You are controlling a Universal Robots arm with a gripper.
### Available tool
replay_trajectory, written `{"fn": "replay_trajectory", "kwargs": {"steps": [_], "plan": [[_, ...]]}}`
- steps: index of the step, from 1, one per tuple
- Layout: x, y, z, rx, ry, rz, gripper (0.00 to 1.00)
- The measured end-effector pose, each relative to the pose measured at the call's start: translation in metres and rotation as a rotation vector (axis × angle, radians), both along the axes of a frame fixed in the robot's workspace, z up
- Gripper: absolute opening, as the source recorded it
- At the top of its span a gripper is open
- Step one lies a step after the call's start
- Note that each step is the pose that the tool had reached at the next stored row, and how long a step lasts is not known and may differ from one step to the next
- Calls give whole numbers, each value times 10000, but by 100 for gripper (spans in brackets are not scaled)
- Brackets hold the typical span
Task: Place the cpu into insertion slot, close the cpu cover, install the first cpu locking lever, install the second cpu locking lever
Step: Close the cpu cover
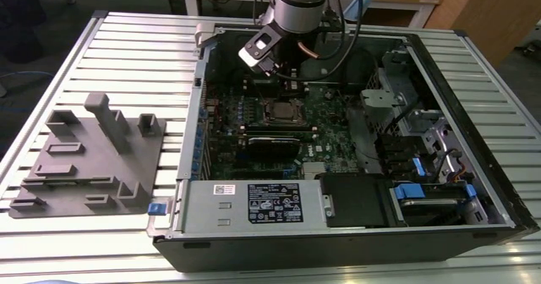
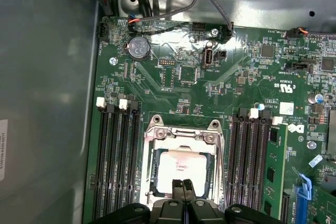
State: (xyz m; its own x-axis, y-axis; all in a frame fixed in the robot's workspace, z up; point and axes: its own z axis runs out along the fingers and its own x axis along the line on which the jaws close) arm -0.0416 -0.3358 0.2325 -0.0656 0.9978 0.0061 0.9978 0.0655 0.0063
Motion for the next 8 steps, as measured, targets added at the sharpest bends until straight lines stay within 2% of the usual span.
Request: {"fn": "replay_trajectory", "kwargs": {"steps": [5,8], "plan": [[0,0,0,6,0,45,11],[0,0,-1,10,0,294,11]]}}
